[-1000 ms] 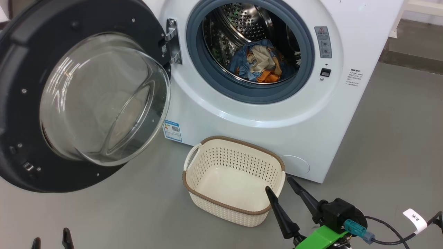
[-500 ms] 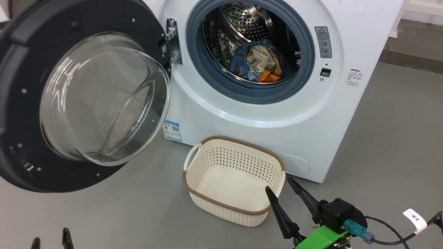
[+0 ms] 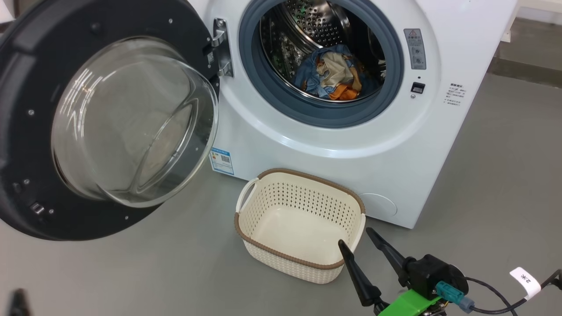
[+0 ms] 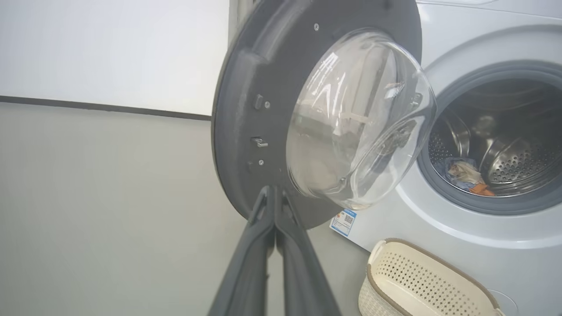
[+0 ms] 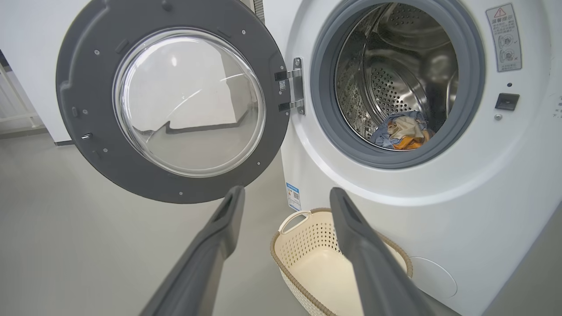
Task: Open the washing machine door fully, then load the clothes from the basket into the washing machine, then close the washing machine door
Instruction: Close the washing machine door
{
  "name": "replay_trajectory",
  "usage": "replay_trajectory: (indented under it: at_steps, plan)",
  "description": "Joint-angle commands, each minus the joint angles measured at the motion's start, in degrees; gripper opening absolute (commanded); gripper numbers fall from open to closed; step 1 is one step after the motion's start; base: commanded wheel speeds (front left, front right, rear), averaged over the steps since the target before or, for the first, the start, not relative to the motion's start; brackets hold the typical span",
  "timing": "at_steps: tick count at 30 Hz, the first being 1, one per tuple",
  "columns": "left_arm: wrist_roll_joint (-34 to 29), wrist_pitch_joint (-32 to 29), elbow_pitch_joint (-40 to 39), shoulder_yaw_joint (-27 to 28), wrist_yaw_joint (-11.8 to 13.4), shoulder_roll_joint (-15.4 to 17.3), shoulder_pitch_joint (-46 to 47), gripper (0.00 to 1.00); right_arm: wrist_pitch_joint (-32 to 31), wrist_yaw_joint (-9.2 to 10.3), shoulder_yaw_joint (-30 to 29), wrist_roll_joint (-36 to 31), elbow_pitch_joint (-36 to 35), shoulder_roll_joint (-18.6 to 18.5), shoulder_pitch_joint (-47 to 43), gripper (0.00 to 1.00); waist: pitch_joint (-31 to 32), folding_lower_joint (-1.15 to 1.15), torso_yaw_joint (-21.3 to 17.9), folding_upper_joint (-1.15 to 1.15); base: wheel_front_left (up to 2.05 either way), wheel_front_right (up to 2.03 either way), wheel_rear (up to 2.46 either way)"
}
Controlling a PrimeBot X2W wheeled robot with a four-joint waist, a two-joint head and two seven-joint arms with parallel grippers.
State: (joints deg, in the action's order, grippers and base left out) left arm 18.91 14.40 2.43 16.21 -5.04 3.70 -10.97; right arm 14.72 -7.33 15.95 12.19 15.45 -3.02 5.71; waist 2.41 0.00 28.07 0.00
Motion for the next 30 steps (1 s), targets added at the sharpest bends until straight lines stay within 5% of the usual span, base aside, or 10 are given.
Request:
replay_trajectory:
  at_steps: [1,10,18,30]
  plan:
    - [0.92,0.6,-2.12,3.33,-0.31,2.24,3.71,0.0,0.28,-0.16,1.03,-1.03,-1.19,0.14,0.35,1.0,-0.57,0.0,0.03,0.0,0.0,0.0,0.0]
    - [12.19,-1.74,-0.61,11.6,-1.56,11.65,14.92,0.0,0.28,-0.16,-0.96,-4.85,-1.88,-1.31,-1.65,1.0,-4.98,0.0,-0.53,0.0,0.0,0.0,0.0]
    - [25.36,-9.85,10.26,16.34,-1.85,19.21,29.37,0.0,0.28,-0.16,-0.52,-5.61,-2.92,-3.59,-1.34,1.0,-8.07,0.0,-2.55,0.0,0.0,0.0,0.0]
    - [46.56,-19.96,44.43,31.2,4.14,29.27,49.61,0.0,-0.08,-0.16,1.38,-5.67,-4.18,-5.58,0.6,1.0,-12.66,0.0,-8.05,0.0,0.0,0.0,0.0]
